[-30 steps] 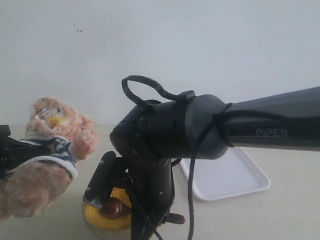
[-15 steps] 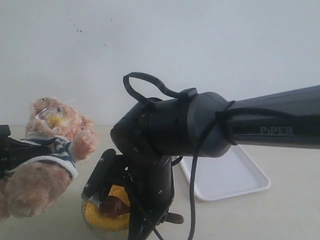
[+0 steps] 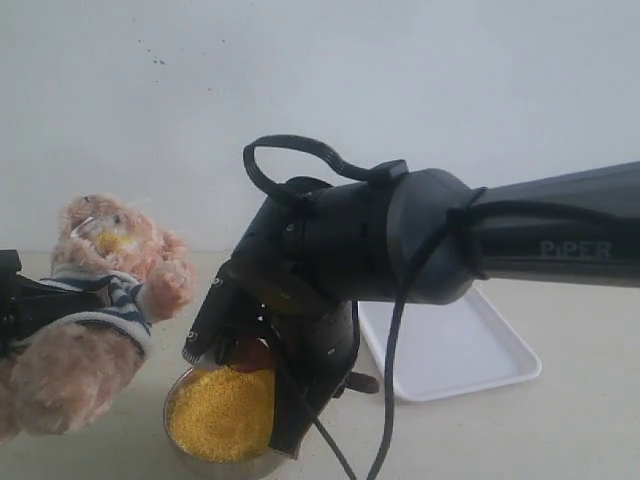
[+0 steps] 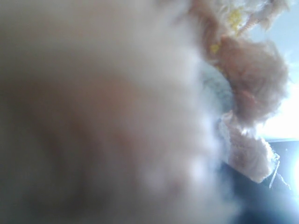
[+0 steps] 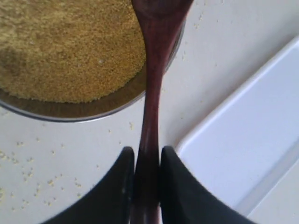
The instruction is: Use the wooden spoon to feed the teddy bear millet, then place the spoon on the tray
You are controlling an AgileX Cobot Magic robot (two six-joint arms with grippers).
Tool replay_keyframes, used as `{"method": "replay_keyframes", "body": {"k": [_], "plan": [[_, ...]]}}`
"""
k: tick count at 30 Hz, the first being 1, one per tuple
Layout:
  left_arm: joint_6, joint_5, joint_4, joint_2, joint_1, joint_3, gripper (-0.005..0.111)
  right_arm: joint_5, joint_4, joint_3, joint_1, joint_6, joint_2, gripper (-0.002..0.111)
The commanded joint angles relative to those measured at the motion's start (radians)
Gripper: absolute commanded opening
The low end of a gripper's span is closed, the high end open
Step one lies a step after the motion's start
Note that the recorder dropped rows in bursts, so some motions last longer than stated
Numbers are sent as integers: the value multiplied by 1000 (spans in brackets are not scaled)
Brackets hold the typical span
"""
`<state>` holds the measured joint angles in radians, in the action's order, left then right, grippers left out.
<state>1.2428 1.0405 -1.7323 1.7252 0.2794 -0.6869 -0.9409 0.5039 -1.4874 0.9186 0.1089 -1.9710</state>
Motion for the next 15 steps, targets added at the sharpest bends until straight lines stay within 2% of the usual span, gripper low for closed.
{"method": "replay_keyframes", "body": {"k": [1,7,15], "plan": [[11,-1,-12,-9,-2,-5,4,-2,33,-2,-2,-4,-26,0],[11,-1,-12,-9,-2,-5,4,-58,27,-2,-2,32,-62,0],[15,-5,-12,-9,-2,-5,4,7,-115,-2,-2,93,-62,0]]}}
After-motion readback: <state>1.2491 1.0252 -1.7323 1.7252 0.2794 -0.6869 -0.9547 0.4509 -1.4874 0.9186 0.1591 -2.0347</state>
